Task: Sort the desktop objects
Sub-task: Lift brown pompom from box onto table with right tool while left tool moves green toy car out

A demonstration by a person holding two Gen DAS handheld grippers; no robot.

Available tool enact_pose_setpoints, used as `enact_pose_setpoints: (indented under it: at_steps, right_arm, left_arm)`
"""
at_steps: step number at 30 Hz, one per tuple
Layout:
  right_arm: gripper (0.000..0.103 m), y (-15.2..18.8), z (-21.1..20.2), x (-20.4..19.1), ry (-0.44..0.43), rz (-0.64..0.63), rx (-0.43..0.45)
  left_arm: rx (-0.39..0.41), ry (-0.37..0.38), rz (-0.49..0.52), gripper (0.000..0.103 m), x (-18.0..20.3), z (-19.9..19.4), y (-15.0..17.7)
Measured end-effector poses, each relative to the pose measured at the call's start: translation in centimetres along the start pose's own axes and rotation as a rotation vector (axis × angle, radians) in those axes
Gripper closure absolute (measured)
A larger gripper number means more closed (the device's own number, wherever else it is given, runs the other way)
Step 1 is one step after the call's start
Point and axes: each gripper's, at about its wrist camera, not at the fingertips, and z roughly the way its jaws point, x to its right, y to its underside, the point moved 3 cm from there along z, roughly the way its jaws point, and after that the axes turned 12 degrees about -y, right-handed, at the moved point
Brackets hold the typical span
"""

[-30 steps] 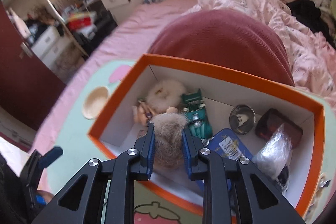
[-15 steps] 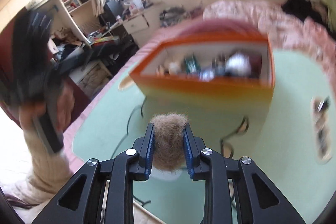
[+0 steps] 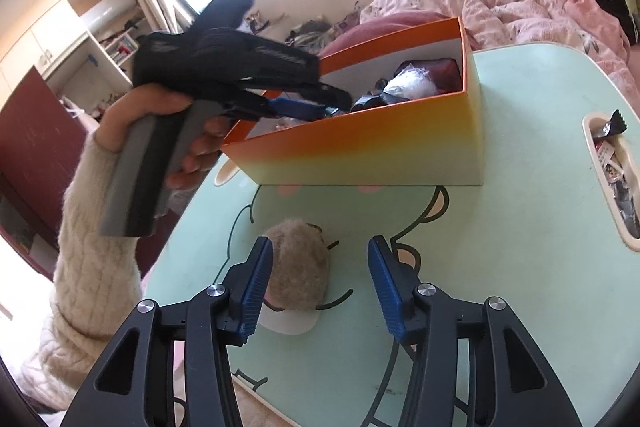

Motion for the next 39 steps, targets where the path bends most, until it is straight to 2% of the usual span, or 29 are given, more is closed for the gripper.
enact_pose_setpoints:
  at_steps: [3, 6, 11, 14, 15, 19, 22, 24, 27, 29, 32, 35, 39]
  right_arm:
    - [0.054, 0.3, 0.2, 0.3, -0.002, 0.007, -0.006]
    - [0.054, 0.7, 0.6, 0.6, -0.004, 0.013, -0.017]
    - [0.054, 1.1, 0.6, 0.9, -0.001, 0.025, -0.017]
    - [0.054, 1.2, 0.5, 1.1, 0.002, 0.029, -0.014]
    - [0.054, 1.2, 0.6, 1.1, 0.001, 0.028, -0.015]
    - [0.054, 1.1, 0.7, 1.1, -0.004, 0.028, -0.017]
    - [0.054, 1.2, 0.7, 1.0, -0.003, 0.022, -0.016]
    - [0.054, 1.3, 0.6, 1.0, -0.001, 0.021, -0.016]
    - [0.054, 1.3, 0.3, 0.9, 0.007, 0.016, 0.001]
    - [0.054, 1.2, 0.0, 0.8, 0.005, 0.007, 0.024]
    - [0.053, 1.1, -0.4, 0.3, -0.011, -0.009, 0.061]
    - [0.052, 1.0, -0.9, -0.3, -0.017, -0.030, 0.099]
    - [0.048, 0.7, -1.6, -0.7, -0.009, -0.054, 0.138]
  left_arm:
    - [0.027, -0.056, -0.005, 0.056, 0.2, 0.4, -0.6]
    - [0.035, -0.061, -0.003, 0.058, 0.2, 0.4, -0.7]
    - [0.097, 0.024, -0.001, 0.063, -0.5, 0.1, -0.7]
    - [0.155, 0.088, -0.023, 0.077, -1.3, -1.0, -0.4]
    - [0.186, 0.111, -0.023, 0.077, -1.8, -1.9, 0.0]
    - [0.216, 0.163, -0.007, 0.077, -2.2, -3.7, 0.6]
    - [0.277, 0.212, -0.018, 0.077, -2.5, -5.9, 1.2]
    - [0.346, 0.261, -0.012, 0.077, -2.8, -8.5, 2.3]
    - [0.402, 0.329, 0.021, 0.077, -3.3, -11.2, 5.0]
    - [0.417, 0.346, 0.039, 0.077, -3.7, -11.8, 7.5]
    - [0.412, 0.355, 0.049, 0.077, -4.0, -10.8, 10.5]
    - [0.409, 0.332, 0.044, 0.077, -3.9, -8.3, 12.8]
    - [0.401, 0.333, 0.067, 0.075, -2.7, -6.3, 13.2]
